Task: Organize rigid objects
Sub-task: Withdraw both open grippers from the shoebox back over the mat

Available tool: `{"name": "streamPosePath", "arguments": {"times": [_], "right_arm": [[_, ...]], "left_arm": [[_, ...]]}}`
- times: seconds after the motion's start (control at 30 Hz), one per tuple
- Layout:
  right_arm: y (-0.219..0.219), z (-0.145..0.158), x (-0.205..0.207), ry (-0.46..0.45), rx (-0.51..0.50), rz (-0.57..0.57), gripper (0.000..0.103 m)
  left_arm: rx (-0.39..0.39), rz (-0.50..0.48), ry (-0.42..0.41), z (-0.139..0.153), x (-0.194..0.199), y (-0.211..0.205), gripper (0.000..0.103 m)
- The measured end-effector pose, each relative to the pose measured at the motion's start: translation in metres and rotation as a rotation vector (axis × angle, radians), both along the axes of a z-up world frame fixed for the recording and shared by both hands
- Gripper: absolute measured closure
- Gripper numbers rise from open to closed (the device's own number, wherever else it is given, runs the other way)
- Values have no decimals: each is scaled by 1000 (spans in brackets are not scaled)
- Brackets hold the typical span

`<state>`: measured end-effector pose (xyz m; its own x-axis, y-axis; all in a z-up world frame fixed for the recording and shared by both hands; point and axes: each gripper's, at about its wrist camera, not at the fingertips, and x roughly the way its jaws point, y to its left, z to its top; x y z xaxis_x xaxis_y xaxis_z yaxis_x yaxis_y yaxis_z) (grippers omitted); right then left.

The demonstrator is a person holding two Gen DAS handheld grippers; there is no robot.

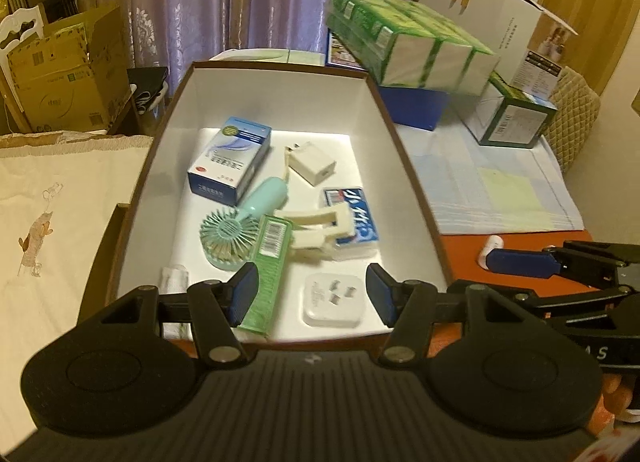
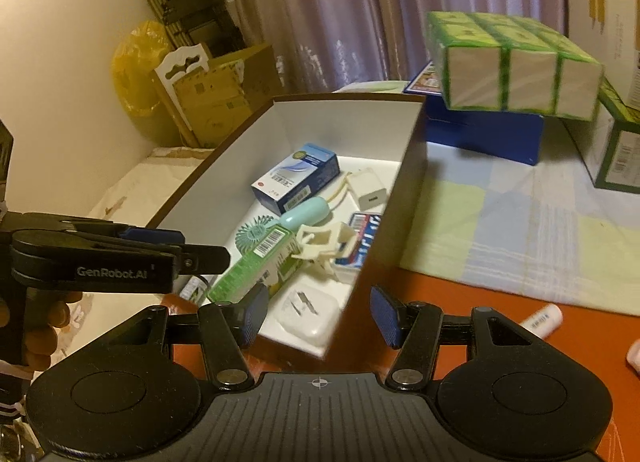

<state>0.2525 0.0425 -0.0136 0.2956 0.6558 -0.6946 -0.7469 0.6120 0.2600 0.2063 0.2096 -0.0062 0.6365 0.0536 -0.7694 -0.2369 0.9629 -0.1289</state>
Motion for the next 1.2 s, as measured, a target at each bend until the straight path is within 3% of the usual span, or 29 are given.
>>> {"name": "streamPosePath", "arguments": {"times": [0.5, 0.87, 1.2], "right_arm": [[-96, -11, -12, 48, -31, 15, 49], [-178, -22, 4, 95, -57, -68, 49], [-234, -33, 25, 112, -78, -131, 49]], "left_arm": [[-37, -46, 47, -20, -33, -94, 48], [-64, -155, 92, -39, -17, -175, 48], [-44, -182, 109, -58, 12, -222, 48]]}}
